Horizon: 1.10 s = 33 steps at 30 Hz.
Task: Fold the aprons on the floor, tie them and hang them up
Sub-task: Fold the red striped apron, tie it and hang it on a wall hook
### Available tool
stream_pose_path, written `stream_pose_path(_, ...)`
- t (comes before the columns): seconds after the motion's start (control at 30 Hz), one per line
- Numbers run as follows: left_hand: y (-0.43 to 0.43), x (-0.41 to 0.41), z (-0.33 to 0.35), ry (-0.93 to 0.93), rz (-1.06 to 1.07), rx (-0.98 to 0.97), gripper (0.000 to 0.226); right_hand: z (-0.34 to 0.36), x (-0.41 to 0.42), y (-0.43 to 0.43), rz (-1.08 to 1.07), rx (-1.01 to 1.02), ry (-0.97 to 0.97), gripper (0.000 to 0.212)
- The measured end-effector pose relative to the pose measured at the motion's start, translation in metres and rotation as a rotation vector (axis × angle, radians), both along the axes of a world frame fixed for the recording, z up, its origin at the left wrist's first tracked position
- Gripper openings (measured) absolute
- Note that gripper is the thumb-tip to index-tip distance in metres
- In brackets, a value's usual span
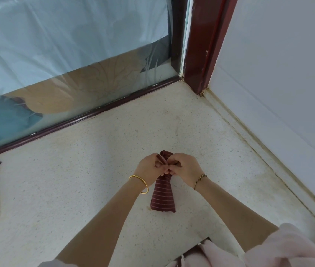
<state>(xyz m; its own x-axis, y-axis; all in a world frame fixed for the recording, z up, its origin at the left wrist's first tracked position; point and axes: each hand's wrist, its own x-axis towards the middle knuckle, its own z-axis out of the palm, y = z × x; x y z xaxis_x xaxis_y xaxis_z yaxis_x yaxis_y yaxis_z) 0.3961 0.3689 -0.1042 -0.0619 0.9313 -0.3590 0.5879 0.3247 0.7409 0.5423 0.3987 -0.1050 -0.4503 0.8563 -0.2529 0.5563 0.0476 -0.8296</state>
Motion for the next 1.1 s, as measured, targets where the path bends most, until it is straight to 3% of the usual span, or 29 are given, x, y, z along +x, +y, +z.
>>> stream_pose_path(0.1, -0.001, -0.002, 0.002, -0.144, 0.072, -0.016, 0.009, 0.000, -0.001, 0.001, 0.098, 0.141, -0.171, 0.016)
stream_pose_path(0.17, -0.001, -0.003, 0.004, -0.214, 0.101, -0.029, 0.014, -0.002, -0.002, -0.001, 0.049, 0.186, -0.196, 0.015)
stream_pose_path(0.27, 0.001, -0.006, 0.004, -0.178, 0.100, -0.047, 0.007, -0.005, -0.002, -0.009, -0.080, 0.140, -0.132, 0.011)
stream_pose_path(0.5, -0.001, -0.009, -0.006, -0.196, 0.139, -0.065, 0.008, -0.006, -0.008, -0.024, -0.272, -0.221, 0.159, 0.011)
stream_pose_path(0.67, -0.003, -0.008, -0.004, -0.302, 0.079, -0.084, 0.017, -0.007, -0.006, -0.017, -0.299, -0.201, 0.171, 0.007)
stream_pose_path(0.77, -0.004, -0.010, -0.005, -0.338, 0.119, -0.100, 0.016, -0.006, -0.004, -0.013, -0.426, -0.192, 0.207, 0.019)
stream_pose_path(0.87, -0.006, -0.015, -0.009, -0.432, 0.178, -0.117, 0.015, -0.013, 0.004, -0.014, -0.530, -0.127, 0.112, 0.029)
stream_pose_path(1.1, -0.009, -0.015, -0.009, -0.504, 0.252, -0.095, 0.014, -0.021, -0.001, -0.021, -0.151, -0.114, -0.111, 0.007)
